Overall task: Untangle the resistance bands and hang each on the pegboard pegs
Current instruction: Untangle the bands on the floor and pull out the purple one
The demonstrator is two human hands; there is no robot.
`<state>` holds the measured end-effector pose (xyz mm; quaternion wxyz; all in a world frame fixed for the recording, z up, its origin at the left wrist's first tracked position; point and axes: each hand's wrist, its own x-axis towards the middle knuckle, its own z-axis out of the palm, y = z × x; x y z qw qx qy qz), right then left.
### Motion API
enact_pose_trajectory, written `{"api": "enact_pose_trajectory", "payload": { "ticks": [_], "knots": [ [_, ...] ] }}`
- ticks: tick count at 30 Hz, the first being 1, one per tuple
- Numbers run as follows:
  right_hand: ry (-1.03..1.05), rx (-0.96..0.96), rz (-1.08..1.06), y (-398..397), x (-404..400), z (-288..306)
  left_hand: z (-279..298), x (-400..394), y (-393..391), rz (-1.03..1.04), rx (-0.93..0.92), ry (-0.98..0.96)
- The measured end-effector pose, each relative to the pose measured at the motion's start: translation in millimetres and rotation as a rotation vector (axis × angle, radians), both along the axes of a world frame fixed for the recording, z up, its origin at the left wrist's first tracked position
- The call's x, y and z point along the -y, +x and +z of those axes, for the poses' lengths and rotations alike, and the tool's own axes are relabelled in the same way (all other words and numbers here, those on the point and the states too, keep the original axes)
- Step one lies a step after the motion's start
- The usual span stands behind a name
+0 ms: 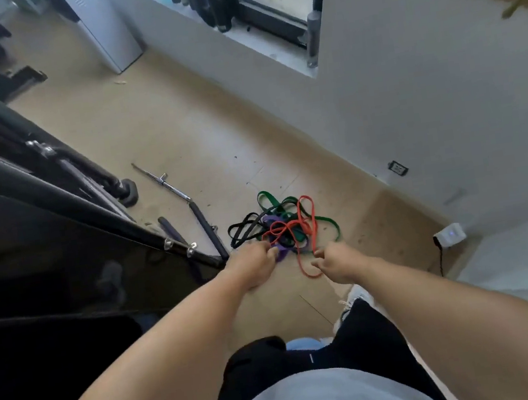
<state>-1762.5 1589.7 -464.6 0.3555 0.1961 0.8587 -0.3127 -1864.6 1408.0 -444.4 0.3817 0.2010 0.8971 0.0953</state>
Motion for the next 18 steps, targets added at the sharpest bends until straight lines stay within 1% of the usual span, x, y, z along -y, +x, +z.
{"api": "enact_pose_trajectory", "payload": {
  "ticks": [3,7,9,13,16,18],
  "knots": [
    [-0.01,-0.033,0.02,-30,-37,-5,-5,-38,-9,0.121,0.05,0.064],
    [-0.046,-0.006,0.029,-59,-65,-24,-16,-77,-22,0.184,0.098,0.099],
    [-0.05,-0.002,0.029,-73,-71,-39,-34,-86,-35,0.206,0.116,0.099],
    [-0.088,0.017,-0.048,-106,-77,-101,-102,-91,-63,0.275,0.124,0.1],
    [-0.084,-0.003,-0.16,-137,-78,-171,-172,-87,-87,0.32,0.136,0.083],
    [-0.083,-0.019,-0.196,-160,-76,-223,-220,-81,-103,0.344,0.154,0.097]
  ]
}}
